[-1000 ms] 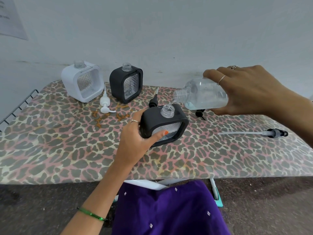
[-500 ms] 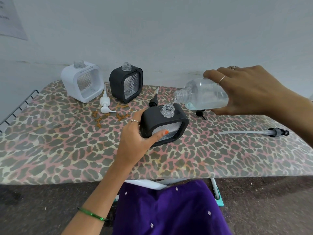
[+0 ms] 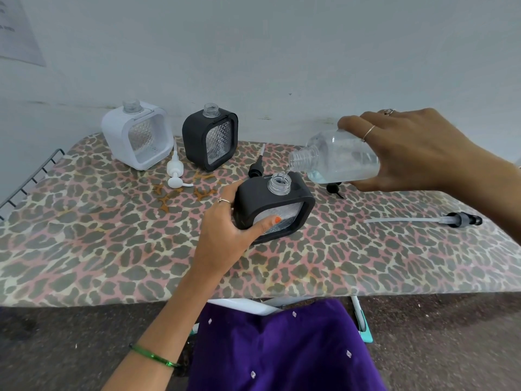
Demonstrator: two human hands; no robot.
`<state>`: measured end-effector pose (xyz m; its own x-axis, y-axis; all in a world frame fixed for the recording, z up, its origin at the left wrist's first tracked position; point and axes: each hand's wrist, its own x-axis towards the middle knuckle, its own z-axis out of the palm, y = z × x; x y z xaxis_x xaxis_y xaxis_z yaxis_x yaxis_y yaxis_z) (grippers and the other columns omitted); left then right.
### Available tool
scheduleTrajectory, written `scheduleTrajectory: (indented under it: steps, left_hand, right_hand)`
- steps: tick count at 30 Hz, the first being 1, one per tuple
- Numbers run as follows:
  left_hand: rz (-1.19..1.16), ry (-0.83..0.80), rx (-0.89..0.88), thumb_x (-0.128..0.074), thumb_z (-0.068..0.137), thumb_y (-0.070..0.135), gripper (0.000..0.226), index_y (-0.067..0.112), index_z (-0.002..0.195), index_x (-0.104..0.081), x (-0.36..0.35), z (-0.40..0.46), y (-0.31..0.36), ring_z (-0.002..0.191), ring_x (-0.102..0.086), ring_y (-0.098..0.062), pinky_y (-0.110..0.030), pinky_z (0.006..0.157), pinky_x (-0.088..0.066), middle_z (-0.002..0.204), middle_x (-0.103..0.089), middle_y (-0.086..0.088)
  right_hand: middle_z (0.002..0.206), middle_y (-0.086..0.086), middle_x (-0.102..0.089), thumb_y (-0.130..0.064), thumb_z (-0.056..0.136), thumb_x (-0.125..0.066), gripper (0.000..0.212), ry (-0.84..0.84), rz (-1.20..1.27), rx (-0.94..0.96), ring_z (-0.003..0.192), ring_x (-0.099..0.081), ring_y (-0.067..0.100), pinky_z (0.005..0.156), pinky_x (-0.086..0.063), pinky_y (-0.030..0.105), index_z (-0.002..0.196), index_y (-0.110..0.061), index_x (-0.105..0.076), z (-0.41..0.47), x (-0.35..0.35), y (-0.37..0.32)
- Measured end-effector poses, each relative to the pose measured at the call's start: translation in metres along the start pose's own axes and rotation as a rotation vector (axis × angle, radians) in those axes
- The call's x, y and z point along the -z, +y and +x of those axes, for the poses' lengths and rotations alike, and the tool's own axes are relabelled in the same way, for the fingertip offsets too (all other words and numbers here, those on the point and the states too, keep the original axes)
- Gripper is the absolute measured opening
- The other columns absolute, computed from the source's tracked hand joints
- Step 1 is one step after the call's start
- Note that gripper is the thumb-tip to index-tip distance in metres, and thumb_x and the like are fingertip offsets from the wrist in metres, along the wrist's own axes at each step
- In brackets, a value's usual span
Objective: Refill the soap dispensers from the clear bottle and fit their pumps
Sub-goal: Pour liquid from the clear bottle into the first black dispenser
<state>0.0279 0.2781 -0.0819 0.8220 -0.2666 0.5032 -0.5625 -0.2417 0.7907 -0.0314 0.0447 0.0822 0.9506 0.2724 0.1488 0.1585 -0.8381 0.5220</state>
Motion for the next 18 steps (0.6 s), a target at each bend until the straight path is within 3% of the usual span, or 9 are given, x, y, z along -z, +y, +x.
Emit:
scheduleTrajectory:
  steps: [11,18]
  left_hand:
    - [0.001,-0.008,0.008,-0.077,0.069,0.048,0.069,0.011,0.122,-0.053,0.0,0.0,-0.001,0.091,-0.054,0.017,-0.001,0.074,-0.042,0.101,-0.061,0.012]
    - [0.009,-0.006,0.01,-0.074,0.07,0.049,0.068,0.01,0.121,-0.053,0.001,0.0,0.002,0.09,-0.054,0.019,-0.001,0.073,-0.042,0.099,-0.058,0.017]
  right_hand:
    - [0.099,0.005,-0.064,-0.073,0.067,-0.048,0.086,0.033,0.012,0.007,0.082,-0.062,0.031,0.05,-0.031,0.027,0.133,-0.018,-0.037,-0.001,-0.005,-0.001]
    - [0.111,0.005,-0.065,-0.066,0.067,-0.065,0.085,0.084,0.126,-0.056,0.093,-0.064,0.032,0.056,-0.039,0.032,0.132,-0.019,-0.037,-0.004,-0.012,-0.009]
